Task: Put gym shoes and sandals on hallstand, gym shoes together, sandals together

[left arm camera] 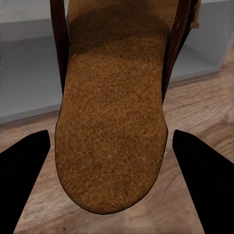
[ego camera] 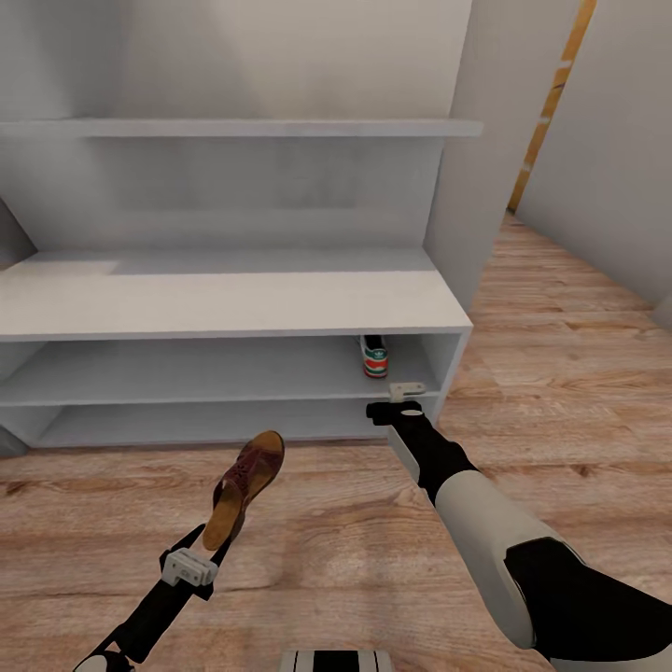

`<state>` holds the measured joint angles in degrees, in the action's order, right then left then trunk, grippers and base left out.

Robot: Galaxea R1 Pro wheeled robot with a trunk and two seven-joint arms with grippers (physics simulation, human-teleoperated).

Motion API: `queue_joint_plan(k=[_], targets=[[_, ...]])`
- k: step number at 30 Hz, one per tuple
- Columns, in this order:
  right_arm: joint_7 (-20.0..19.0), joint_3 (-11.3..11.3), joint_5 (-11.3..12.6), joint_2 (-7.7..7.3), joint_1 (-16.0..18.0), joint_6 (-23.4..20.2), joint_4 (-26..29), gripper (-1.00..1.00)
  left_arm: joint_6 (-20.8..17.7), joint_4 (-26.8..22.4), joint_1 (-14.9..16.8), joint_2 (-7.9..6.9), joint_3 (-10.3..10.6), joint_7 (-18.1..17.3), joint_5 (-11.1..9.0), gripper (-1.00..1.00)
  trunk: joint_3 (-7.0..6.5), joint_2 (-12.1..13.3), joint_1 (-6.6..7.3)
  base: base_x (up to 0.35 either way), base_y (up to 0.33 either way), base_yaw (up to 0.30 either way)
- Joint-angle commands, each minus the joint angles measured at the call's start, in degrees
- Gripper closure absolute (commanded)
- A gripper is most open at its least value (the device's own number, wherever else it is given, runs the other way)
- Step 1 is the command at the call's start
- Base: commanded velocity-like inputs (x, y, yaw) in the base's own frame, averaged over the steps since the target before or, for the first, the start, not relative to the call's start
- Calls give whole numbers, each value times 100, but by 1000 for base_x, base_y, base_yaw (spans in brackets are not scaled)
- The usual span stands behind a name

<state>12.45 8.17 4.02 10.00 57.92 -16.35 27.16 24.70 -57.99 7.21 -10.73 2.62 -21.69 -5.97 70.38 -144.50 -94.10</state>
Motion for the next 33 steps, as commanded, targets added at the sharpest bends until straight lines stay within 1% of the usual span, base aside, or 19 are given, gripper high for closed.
queue_joint_plan(k=[1,33], targets=[[-1,0,0,0,0,0,0,-100,0,1,0,0,-1,-1,-1,100,0,0,0,-8,0,0],[-13,0,0,0,-7,44,0,-100,-9,-1,0,0,-15,-2,-1,100,0,0,0,-1,0,0]])
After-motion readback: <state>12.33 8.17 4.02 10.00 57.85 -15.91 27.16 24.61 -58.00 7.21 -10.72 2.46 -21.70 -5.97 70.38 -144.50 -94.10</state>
